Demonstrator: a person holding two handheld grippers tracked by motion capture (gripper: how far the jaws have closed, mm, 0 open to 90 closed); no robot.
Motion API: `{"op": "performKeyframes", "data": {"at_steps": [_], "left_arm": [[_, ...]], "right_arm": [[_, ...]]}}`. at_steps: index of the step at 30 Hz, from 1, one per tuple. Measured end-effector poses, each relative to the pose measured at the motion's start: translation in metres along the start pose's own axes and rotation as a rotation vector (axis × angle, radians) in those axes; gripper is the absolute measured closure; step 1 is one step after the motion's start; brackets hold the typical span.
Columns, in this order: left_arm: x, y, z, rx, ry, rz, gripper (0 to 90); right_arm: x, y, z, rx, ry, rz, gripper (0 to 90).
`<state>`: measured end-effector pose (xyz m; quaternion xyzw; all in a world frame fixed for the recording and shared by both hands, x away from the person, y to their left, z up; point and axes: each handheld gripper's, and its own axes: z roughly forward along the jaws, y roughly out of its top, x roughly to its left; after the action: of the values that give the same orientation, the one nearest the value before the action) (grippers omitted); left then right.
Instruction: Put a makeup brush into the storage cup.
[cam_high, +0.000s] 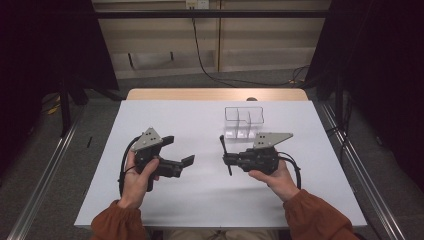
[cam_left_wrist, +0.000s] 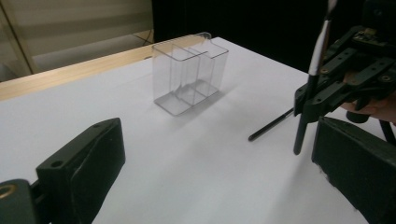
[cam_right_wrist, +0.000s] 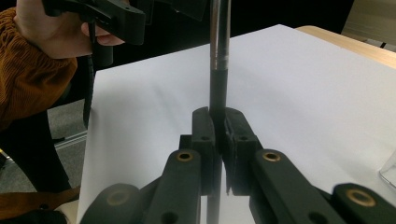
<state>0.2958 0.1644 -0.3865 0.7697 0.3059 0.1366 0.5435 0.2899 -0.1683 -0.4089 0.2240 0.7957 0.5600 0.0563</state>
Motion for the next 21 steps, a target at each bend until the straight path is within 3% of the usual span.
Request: {"op": "performKeyframes", "data": {"at_steps": [3, 9, 12, 15, 19, 21], "left_arm": [[0.004, -0.007, -0.007, -0.007, 0.018, -0.022, 2.6], [0.012, -0.022, -0.022, -0.036, 0.121, -0.045, 2.3], [0.015, -0.029, -0.028, -0.054, 0.149, -0.05, 2.3], [0.014, -0.035, -0.036, -0.066, 0.163, -0.066, 2.3], [0.013, -0.044, -0.045, -0.1, 0.165, -0.052, 2.3], [0.013, -0.048, -0.049, -0.131, 0.192, -0.063, 2.2]], "right_arm": [[0.0, -0.001, -0.002, 0.0, -0.008, 0.004, 84.1], [-0.001, -0.002, -0.007, -0.004, -0.023, 0.009, 84.1], [-0.002, -0.001, -0.008, -0.007, -0.029, 0.008, 84.1], [-0.003, -0.001, -0.009, -0.011, -0.034, 0.009, 84.2], [-0.005, -0.001, -0.012, -0.014, -0.046, 0.018, 84.1], [-0.005, -0.001, -0.013, -0.018, -0.047, 0.019, 84.1]]}}
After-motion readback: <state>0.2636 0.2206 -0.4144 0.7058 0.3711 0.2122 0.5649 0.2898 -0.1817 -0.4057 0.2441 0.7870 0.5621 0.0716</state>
